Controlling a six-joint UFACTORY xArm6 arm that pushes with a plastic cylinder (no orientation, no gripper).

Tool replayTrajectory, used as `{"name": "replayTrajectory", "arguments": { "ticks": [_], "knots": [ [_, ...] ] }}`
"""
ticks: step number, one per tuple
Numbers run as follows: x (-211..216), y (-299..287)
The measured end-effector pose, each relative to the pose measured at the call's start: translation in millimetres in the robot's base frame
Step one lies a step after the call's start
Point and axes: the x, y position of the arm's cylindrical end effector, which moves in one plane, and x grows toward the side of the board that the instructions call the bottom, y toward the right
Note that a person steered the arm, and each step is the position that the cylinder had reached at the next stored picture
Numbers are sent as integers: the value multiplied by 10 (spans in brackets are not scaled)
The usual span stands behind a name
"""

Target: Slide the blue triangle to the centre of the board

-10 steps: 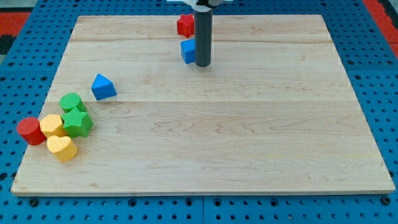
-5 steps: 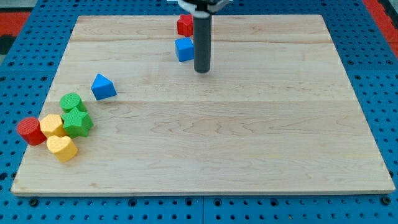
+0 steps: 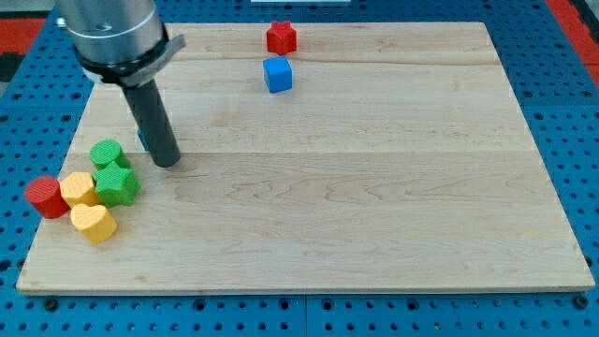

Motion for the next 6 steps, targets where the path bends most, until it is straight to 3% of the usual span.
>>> {"name": "replayTrajectory", "arguments": {
  "ticks": [2, 4, 6],
  "knots": [
    [-240, -372],
    [-580, -373],
    [-582, -210]
  ]
}}
